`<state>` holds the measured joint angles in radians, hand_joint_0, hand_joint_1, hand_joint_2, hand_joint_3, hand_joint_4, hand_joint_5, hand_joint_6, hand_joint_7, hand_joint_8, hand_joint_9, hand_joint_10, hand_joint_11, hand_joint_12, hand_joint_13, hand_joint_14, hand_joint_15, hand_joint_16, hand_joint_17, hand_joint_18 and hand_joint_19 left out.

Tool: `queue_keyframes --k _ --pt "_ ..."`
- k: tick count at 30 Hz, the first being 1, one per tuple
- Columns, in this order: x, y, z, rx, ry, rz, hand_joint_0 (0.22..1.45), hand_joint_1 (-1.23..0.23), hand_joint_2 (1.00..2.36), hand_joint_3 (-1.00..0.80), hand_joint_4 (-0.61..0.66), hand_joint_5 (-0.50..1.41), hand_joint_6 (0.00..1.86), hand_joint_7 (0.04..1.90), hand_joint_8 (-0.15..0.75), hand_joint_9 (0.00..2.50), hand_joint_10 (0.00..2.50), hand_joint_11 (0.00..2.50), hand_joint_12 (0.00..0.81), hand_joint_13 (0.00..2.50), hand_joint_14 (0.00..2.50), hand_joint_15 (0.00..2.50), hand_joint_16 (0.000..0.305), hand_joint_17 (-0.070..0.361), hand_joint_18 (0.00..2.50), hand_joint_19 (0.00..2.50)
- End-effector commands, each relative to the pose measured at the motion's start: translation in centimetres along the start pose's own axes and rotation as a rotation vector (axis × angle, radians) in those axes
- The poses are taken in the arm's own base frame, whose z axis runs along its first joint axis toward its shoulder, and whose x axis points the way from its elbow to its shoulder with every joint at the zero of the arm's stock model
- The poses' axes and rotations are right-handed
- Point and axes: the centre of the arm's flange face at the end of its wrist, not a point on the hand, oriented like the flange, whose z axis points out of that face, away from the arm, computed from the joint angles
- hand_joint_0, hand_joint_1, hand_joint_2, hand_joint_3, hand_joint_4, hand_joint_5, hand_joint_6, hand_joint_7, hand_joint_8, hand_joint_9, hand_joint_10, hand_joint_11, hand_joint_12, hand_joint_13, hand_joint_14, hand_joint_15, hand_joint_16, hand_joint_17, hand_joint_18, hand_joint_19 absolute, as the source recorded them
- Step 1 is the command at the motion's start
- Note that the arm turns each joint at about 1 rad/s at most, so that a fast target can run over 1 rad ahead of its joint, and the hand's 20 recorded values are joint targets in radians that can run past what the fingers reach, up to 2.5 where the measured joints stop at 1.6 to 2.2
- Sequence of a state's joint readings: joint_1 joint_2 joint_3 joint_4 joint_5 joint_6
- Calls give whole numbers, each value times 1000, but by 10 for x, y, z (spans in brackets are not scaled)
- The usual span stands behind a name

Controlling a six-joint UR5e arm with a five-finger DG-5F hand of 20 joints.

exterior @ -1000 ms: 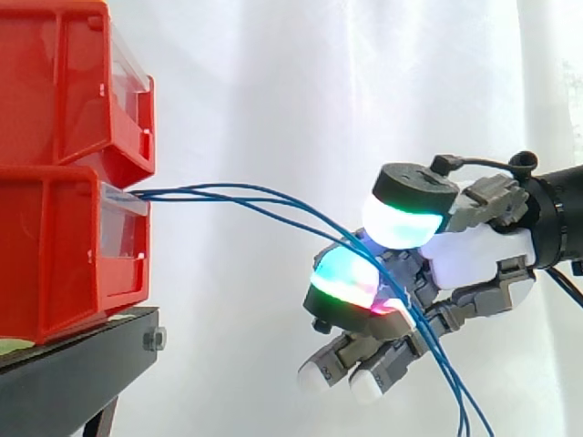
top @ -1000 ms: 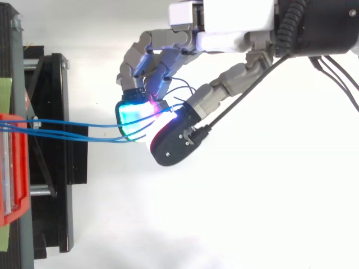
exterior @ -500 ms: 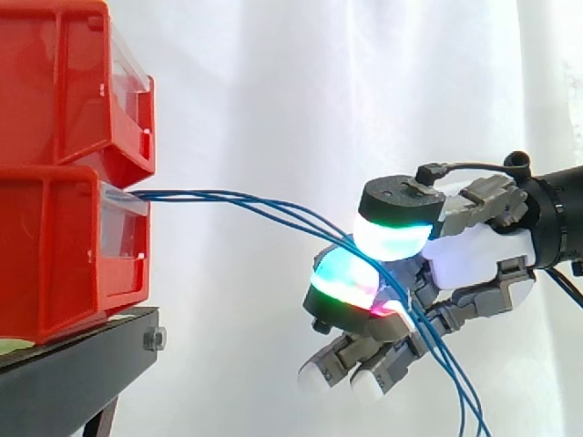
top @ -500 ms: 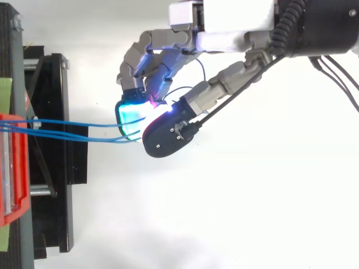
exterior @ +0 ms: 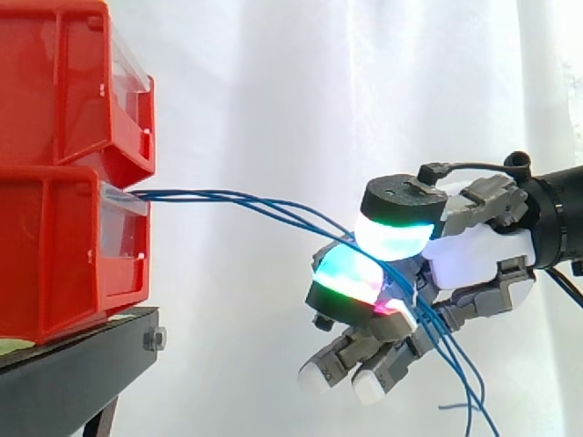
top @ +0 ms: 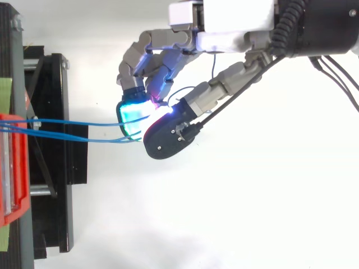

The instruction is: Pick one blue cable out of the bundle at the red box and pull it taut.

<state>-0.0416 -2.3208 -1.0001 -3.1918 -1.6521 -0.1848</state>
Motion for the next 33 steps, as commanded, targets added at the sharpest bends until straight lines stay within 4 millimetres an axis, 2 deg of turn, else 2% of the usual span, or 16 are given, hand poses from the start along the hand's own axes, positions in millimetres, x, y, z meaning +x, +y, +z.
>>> queue_keyframes --k 1,16,23,27,33 --pt "0 0 0 0 0 1 850 -859 1017 -280 -119 -198 964 1109 337 894 1 1169 303 353 2 41 46 104 464 262" --pt "-3 -1 -1 1 -3 2 866 -901 1001 -481 -136 -213 950 927 243 722 3 1064 309 245 0 0 43 98 383 150" --pt "-4 -1 -1 1 -3 2 830 -957 1000 -500 -142 -220 951 929 233 671 3 1046 307 237 0 0 43 97 422 79" --pt "-4 -1 -1 1 -3 2 670 -1067 1000 -500 -102 -230 952 903 232 638 2 1053 306 210 0 0 44 100 419 77" --pt "-4 -1 -1 1 -3 2 519 -985 1000 -500 -11 -222 944 851 268 677 2 1042 318 214 0 0 48 108 430 135"
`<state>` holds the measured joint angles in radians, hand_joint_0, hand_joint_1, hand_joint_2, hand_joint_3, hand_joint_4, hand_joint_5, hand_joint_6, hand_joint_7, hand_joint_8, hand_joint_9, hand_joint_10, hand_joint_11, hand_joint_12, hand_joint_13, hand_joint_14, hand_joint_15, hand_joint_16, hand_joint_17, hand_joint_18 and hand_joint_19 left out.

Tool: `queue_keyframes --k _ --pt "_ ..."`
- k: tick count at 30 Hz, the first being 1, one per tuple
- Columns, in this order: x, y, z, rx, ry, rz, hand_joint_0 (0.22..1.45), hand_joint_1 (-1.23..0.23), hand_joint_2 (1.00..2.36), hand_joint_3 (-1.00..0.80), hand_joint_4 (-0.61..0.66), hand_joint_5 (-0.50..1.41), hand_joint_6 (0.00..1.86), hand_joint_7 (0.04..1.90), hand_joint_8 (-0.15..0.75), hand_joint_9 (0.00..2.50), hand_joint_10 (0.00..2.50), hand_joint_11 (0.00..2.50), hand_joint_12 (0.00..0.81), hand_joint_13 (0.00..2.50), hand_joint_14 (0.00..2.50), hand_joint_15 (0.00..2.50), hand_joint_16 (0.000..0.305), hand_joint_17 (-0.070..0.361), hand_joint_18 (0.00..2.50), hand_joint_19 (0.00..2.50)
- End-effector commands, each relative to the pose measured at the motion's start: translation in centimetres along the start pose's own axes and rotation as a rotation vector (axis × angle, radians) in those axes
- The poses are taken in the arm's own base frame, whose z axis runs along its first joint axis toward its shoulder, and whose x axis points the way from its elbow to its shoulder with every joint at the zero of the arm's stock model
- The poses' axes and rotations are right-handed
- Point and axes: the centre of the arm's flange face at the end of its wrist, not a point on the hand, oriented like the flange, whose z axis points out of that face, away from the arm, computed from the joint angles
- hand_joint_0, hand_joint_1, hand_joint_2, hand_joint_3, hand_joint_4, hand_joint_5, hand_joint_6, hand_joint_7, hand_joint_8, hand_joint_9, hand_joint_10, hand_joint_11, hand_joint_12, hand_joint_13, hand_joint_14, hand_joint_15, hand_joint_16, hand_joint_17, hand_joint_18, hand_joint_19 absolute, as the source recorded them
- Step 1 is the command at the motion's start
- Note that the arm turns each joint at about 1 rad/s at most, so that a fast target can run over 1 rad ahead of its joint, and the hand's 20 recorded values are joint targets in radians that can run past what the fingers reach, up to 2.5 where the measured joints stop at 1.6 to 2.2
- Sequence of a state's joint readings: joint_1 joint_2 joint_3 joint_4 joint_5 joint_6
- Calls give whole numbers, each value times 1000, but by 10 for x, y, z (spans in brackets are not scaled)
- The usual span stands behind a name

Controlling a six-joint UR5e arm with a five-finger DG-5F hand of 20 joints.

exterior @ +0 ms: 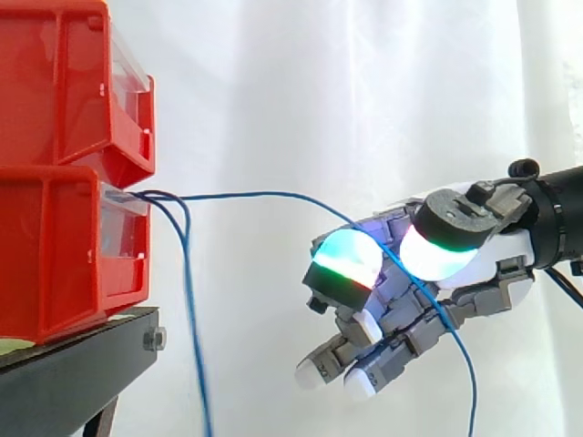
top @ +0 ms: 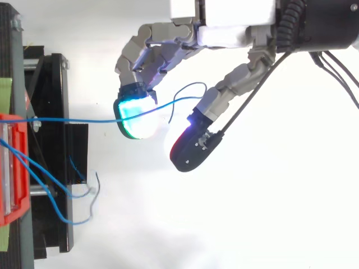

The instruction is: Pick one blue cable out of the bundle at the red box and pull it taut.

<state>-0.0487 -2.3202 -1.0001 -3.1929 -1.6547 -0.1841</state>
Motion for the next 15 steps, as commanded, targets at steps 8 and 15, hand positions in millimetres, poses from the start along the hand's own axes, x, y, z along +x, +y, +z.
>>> queue_keyframes --k 8,15 --pt "-1 1 0 -3 -2 -3 495 -690 1000 -500 5 -179 905 864 298 749 0 1019 329 239 0 0 51 114 434 182" --pt "-1 1 0 -3 -2 -3 507 -643 1000 -500 9 -170 883 823 299 739 5 979 324 226 0 9 50 112 401 197"
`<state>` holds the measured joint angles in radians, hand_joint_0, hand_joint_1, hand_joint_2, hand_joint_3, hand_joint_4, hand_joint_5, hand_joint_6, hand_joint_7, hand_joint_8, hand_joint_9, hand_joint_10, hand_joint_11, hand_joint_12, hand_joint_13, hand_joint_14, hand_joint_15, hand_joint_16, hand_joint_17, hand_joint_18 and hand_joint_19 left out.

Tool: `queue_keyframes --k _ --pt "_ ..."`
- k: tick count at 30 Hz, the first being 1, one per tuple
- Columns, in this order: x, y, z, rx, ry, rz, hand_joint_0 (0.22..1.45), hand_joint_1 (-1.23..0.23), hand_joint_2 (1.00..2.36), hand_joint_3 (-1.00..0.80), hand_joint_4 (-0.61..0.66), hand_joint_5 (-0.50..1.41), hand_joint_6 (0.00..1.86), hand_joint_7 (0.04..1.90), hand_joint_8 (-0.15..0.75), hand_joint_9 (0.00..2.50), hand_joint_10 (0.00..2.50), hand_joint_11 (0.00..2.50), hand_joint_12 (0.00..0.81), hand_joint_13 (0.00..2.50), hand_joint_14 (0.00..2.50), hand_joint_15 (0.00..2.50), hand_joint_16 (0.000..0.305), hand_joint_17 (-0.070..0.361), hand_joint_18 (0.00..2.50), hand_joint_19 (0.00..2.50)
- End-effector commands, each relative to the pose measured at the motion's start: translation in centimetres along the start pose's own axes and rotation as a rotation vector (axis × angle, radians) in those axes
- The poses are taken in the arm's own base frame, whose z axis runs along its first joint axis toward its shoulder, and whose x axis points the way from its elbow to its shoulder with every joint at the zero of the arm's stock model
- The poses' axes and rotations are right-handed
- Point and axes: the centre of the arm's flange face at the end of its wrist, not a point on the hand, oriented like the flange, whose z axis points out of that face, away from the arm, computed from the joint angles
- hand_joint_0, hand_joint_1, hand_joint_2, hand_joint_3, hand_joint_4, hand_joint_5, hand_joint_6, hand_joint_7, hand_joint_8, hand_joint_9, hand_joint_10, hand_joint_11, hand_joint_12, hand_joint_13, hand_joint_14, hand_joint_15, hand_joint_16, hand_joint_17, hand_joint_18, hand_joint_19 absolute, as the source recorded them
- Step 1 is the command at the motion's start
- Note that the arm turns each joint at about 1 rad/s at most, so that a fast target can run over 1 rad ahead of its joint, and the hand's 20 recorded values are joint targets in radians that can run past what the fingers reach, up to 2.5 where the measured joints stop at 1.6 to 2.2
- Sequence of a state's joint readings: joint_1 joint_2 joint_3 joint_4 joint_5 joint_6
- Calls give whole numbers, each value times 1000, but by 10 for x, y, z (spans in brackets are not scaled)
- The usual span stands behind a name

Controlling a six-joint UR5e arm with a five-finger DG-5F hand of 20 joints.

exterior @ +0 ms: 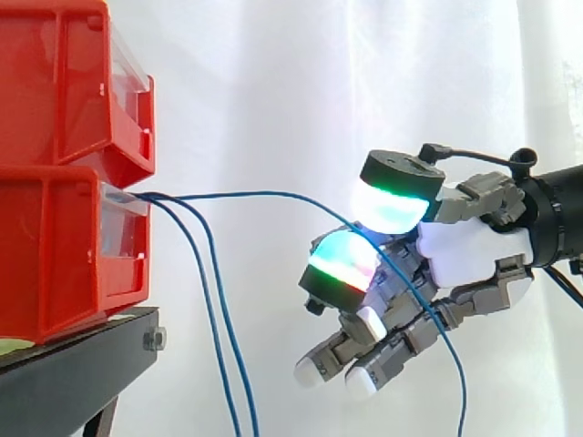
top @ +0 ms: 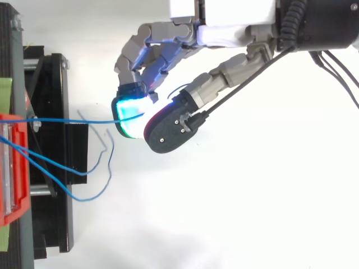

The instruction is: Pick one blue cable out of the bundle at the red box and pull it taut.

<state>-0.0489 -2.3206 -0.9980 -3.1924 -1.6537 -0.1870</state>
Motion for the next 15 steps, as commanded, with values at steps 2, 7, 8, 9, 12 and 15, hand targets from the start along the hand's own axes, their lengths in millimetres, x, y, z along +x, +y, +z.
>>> queue_keyframes --k 2,7,8,9,12,15 --pt "0 0 0 -1 0 0 513 -637 1000 -500 5 -169 877 842 296 736 8 980 322 223 1 8 49 111 397 198" --pt "0 0 0 1 0 0 590 -655 1003 -463 -8 -155 868 943 285 749 8 986 304 225 0 17 46 103 376 207" --pt "0 0 0 1 0 0 593 -657 1003 -453 -11 -154 870 934 285 752 8 988 304 229 0 19 46 103 375 212" --pt "0 0 0 1 0 0 597 -662 1006 -422 -10 -153 875 945 287 754 9 987 304 230 0 13 46 102 376 212" --pt "0 0 0 1 0 0 600 -676 1010 -365 -16 -153 882 972 292 760 9 989 304 230 0 9 45 102 379 211" --pt "0 0 0 1 0 -2 598 -695 1013 -301 -15 -153 889 995 294 760 8 984 304 232 0 16 45 101 383 201"
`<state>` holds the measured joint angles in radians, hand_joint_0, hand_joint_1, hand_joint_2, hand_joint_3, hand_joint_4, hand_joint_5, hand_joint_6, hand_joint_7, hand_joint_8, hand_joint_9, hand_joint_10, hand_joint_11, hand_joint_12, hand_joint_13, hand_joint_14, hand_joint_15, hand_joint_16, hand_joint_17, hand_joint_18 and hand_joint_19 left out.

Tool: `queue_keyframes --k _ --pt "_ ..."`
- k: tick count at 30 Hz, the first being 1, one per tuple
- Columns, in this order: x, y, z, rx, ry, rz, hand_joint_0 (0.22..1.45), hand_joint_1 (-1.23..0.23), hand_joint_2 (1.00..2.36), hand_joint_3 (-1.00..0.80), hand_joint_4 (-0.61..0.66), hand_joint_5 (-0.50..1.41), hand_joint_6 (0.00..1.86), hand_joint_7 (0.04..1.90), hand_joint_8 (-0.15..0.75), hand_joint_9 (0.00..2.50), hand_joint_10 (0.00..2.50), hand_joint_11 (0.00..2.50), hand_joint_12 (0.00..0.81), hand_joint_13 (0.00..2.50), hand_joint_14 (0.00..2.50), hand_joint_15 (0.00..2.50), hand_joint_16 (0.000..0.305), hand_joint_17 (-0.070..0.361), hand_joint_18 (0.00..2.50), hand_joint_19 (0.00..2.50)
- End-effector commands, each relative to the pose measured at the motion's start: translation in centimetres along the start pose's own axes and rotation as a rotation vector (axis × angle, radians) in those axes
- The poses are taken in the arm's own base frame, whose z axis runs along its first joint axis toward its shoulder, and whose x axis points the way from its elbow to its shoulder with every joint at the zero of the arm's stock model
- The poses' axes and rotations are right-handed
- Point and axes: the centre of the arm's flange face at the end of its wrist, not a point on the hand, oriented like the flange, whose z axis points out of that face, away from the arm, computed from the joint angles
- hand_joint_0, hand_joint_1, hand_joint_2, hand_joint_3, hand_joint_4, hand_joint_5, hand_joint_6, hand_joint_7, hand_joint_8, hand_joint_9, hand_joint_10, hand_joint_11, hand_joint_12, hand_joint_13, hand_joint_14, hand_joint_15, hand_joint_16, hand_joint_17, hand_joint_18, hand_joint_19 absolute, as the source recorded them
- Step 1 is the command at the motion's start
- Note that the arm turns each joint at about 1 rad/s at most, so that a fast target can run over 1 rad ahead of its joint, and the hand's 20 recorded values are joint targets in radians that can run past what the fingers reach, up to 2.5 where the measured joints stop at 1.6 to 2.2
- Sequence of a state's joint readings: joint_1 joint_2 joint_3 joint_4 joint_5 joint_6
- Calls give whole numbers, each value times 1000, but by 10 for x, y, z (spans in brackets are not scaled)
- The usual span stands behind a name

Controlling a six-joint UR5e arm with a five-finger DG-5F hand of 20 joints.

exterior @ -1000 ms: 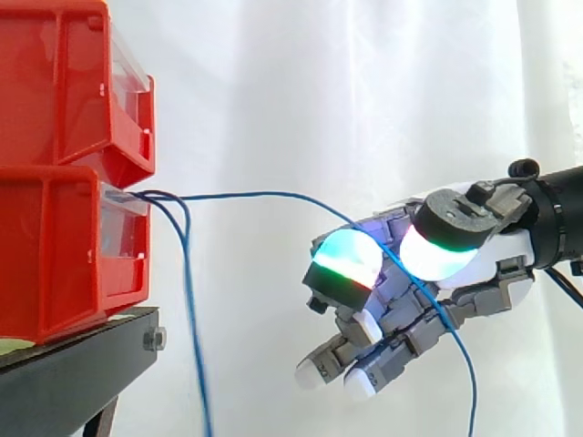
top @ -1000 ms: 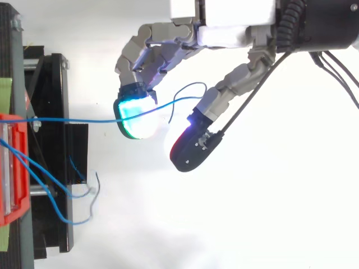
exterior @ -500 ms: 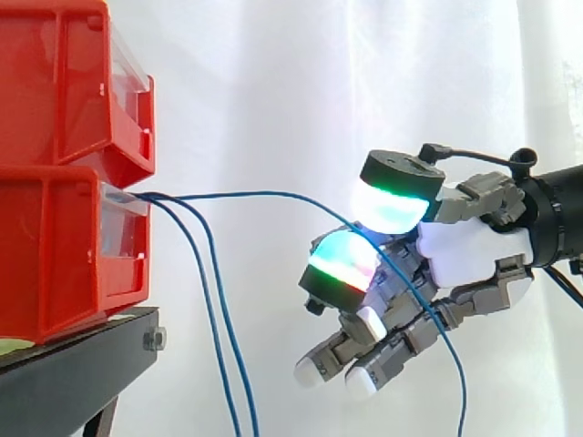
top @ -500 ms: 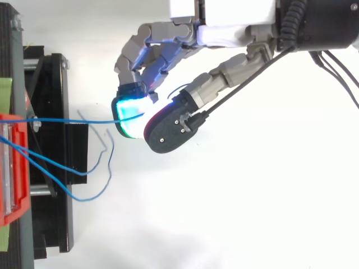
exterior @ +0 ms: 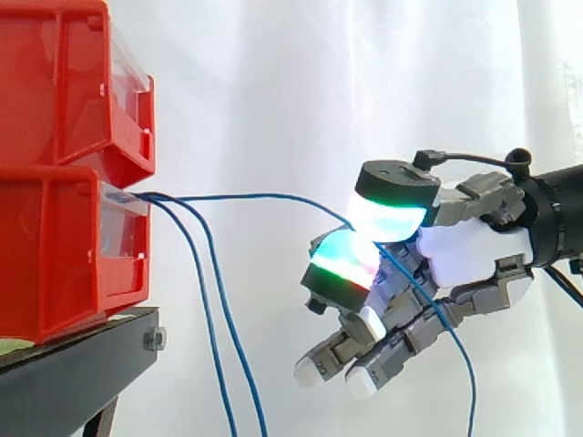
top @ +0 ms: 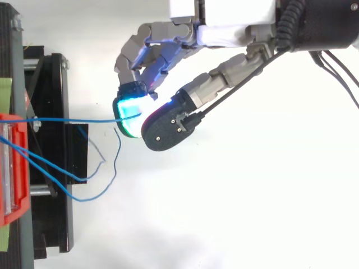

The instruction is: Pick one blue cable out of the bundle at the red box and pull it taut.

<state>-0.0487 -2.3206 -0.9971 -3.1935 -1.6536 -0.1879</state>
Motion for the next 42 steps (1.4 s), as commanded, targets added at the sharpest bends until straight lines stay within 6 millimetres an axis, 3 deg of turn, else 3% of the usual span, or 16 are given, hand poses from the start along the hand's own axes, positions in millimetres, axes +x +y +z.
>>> queue_keyframes --k 1,9,13,17,21,29,42 --pt "1 0 0 0 1 -1 598 -703 1014 -274 -15 -154 889 1019 296 759 6 994 305 235 0 17 45 101 384 201" --pt "2 1 1 -3 2 -2 644 -796 1017 -225 -30 -161 918 980 301 749 9 998 313 247 0 9 45 101 399 183" --pt "2 1 1 -3 2 -3 589 -741 1006 -415 14 -164 920 863 295 734 8 989 314 228 1 24 46 103 374 204" --pt "2 1 1 -3 2 -3 552 -694 1002 -482 32 -160 891 883 304 729 7 974 318 218 1 26 47 106 354 208" --pt "2 2 1 -6 2 -3 563 -646 1003 -453 41 -145 809 847 304 692 10 770 317 205 0 24 47 106 336 221" --pt "0 1 0 -1 1 -1 587 -623 1007 -411 28 -137 786 901 304 682 11 753 313 201 1 21 46 104 320 214" --pt "1 2 1 -7 1 -3 598 -746 1019 -92 9 -146 907 962 325 729 9 804 332 271 0 23 48 108 406 193"
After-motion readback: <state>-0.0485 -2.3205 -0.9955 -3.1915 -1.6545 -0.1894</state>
